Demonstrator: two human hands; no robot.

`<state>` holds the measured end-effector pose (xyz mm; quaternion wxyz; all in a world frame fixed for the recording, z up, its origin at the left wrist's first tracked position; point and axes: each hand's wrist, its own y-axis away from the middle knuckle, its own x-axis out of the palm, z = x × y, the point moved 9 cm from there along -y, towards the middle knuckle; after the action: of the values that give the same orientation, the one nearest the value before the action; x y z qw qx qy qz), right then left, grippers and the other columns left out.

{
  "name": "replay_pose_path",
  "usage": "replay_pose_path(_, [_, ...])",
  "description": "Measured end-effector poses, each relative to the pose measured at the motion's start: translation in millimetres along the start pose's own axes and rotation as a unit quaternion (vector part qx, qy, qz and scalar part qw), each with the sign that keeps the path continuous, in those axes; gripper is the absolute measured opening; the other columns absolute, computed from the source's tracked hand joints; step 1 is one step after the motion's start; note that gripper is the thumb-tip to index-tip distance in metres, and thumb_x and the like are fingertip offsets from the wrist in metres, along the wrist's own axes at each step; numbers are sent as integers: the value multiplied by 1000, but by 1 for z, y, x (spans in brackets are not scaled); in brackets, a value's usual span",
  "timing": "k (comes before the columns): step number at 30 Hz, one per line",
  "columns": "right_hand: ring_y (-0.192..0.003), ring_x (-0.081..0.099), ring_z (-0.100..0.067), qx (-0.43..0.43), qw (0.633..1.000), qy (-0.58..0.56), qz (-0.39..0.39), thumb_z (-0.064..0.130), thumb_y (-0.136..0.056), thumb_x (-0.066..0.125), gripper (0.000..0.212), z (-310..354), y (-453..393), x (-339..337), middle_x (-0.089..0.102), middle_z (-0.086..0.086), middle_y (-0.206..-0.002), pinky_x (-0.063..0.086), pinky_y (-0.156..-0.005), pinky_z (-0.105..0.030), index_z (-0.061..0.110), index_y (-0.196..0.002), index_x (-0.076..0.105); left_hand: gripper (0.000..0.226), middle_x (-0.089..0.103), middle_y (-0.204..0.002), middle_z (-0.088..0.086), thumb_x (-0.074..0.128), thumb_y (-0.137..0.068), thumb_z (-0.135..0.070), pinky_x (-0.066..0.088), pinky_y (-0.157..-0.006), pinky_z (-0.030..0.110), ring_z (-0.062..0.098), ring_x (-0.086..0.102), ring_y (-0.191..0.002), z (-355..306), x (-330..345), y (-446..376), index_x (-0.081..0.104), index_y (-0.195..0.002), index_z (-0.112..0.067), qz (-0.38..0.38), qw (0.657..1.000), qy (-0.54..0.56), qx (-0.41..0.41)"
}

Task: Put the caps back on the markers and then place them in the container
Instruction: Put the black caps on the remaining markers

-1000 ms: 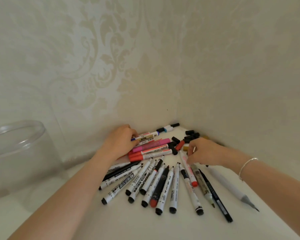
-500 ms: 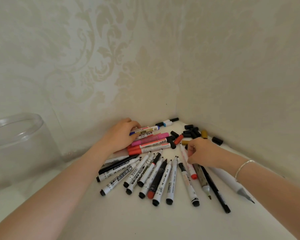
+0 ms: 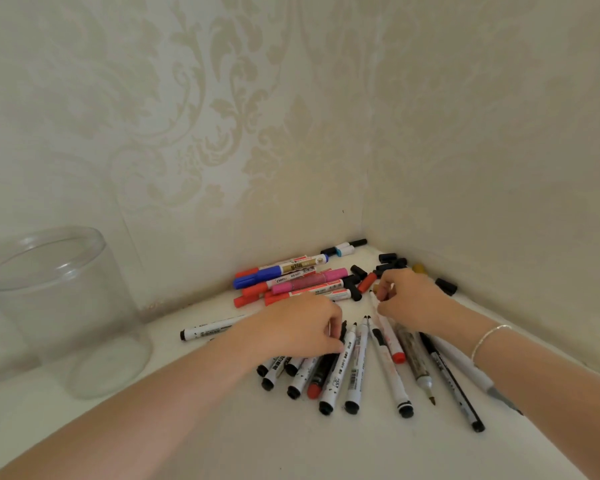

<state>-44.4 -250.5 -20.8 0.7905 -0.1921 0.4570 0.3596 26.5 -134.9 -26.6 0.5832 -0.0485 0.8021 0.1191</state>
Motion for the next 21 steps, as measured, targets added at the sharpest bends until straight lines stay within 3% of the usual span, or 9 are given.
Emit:
replay_pose_path(6, [-70, 49, -10, -13, 999, 10, -49, 8, -89, 57, 18, -13, -22, -10, 50, 6, -85, 31, -52, -14, 21, -102, 60, 20, 64, -101, 5, 54, -91, -25, 54, -80, 34, 20, 61, -93, -8, -1, -6, 61, -103, -11, -29, 993, -99, -52])
replay_pose_path(8, [-89, 51, -16, -45, 994, 78, -57, 11, -88, 59, 29, -10, -32, -9, 53, 1, -102, 40, -64, -15, 22, -115, 63, 18, 64, -100, 8, 53, -92, -23, 51, -74, 33, 22, 62, -93, -12, 2, -10, 60, -99, -9, -28, 990, -126, -63])
replay_pose_path(11, [-114, 49, -23, -103, 977, 182, -48, 12, -91, 52, 41, -2, -47, 0, 56, -4, -124, 43, -96, -34, 26, -128, 58, 17, 64, -103, 7, 52, -93, -24, 46, -68, 31, 23, 62, -94, -16, 3, -15, 59, -101, -10, -40, 983, -162, -79])
replay_pose_path(15, [-117, 46, -23, -156, 945, 286, -23, 13, -95, 43, 41, 12, -58, 16, 54, -2, -128, 37, -97, -35, 26, -131, 55, 19, 63, -107, 7, 50, -95, -24, 38, -62, 27, 25, 62, -99, -23, 1, -20, 59, -105, -11, -68, 975, -195, -78])
replay_pose_path(17, [-113, 49, -23, -173, 928, 328, -29, 12, -94, 43, 37, 18, -61, 19, 56, -3, -121, 36, -93, -34, 22, -126, 57, 16, 63, -96, 4, 50, -94, -28, 33, -56, 26, 22, 61, -91, -24, -3, -22, 55, -89, -14, -83, 978, -181, -71])
replay_pose_path(19, [-106, 51, -22, -181, 918, 352, -36, 12, -93, 44, 29, 19, -63, 17, 57, -4, -113, 37, -89, -32, 19, -117, 60, 33, 51, -72, -2, 52, -91, -35, 32, -54, 27, 19, 54, -73, -21, -12, -23, 41, -67, -16, -95, 983, -135, -76])
replay_pose_path(21, [-104, 51, -23, -187, 915, 356, -35, 12, -92, 45, 25, 19, -66, 16, 56, -4, -110, 37, -86, -32, 17, -111, 61, 37, 41, -62, -5, 55, -86, -39, 33, -54, 28, 15, 45, -62, -12, -19, -25, 37, -61, -19, -93, 990, -51, -88])
